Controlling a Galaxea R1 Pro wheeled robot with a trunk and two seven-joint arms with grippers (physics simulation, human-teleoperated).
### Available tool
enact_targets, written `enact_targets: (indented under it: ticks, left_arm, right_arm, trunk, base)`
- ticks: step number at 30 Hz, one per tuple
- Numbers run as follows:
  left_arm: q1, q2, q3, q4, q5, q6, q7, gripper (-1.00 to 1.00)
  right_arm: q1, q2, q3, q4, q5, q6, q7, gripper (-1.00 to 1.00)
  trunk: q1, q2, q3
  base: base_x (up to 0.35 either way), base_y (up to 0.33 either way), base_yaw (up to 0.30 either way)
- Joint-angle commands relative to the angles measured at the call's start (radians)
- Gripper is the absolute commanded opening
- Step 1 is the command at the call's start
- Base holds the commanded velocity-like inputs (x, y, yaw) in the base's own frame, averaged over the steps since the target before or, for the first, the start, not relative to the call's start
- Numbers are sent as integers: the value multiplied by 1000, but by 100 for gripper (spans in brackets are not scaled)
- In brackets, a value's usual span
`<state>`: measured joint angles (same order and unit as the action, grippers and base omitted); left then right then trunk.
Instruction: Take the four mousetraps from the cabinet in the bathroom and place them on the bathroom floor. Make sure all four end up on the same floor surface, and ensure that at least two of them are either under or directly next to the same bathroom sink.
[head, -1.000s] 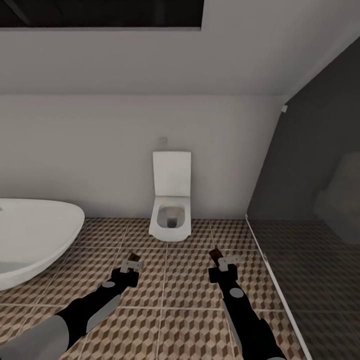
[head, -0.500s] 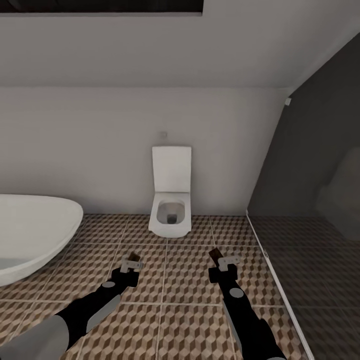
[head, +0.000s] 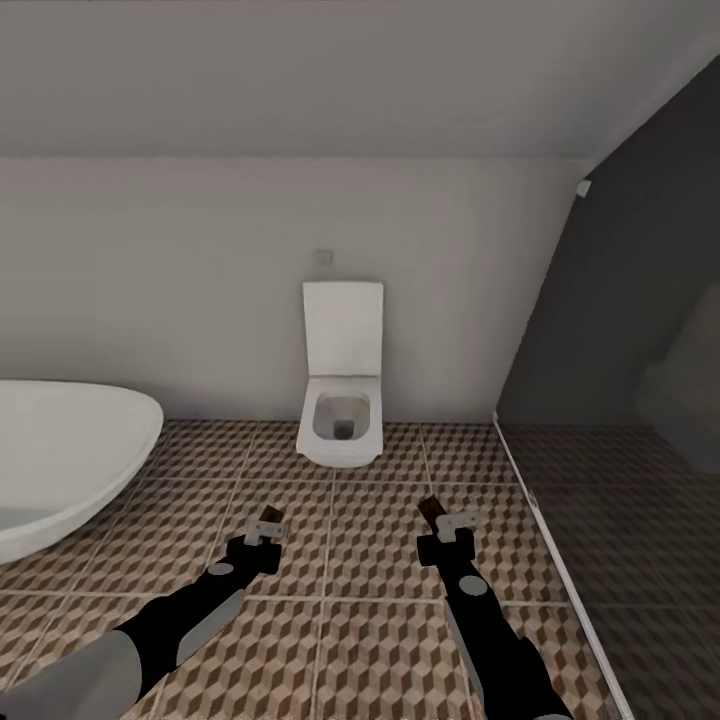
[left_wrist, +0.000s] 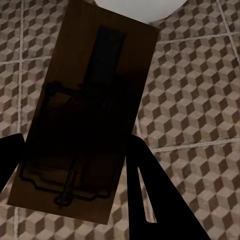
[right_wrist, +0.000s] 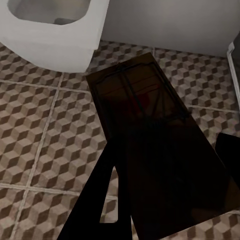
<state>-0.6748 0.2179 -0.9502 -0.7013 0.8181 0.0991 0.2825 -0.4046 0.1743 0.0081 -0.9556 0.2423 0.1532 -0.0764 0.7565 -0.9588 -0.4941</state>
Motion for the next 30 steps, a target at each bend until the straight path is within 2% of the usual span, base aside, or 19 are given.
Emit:
enact_targets:
  ticks: [1, 10, 17, 30]
  left_arm:
    - [-2, 1, -7, -3, 6, 2, 6, -100]
    - [-2, 0, -7, -4, 6, 2, 6, -100]
    - [-2, -3, -7, -6, 6, 2, 6, -100]
    - [-2, -8, -7, -5, 6, 2, 6, -100]
  right_arm:
    - [0, 0, 1, -2, 11, 8, -6, -100]
    - [0, 0, 4, -2, 11, 8, -6, -100]
    - [0, 0, 44, -2, 11, 9, -6, -100]
    - [0, 0, 49, -2, 11, 9, -6, -100]
  trunk:
    - [4, -8, -6]
    - [39, -71, -48]
    - [65, -120, -81]
    - [115, -211, -142]
  base:
    - [0, 0, 0]
    - [0, 0, 0]
    - [0, 0, 0]
    - [0, 0, 0]
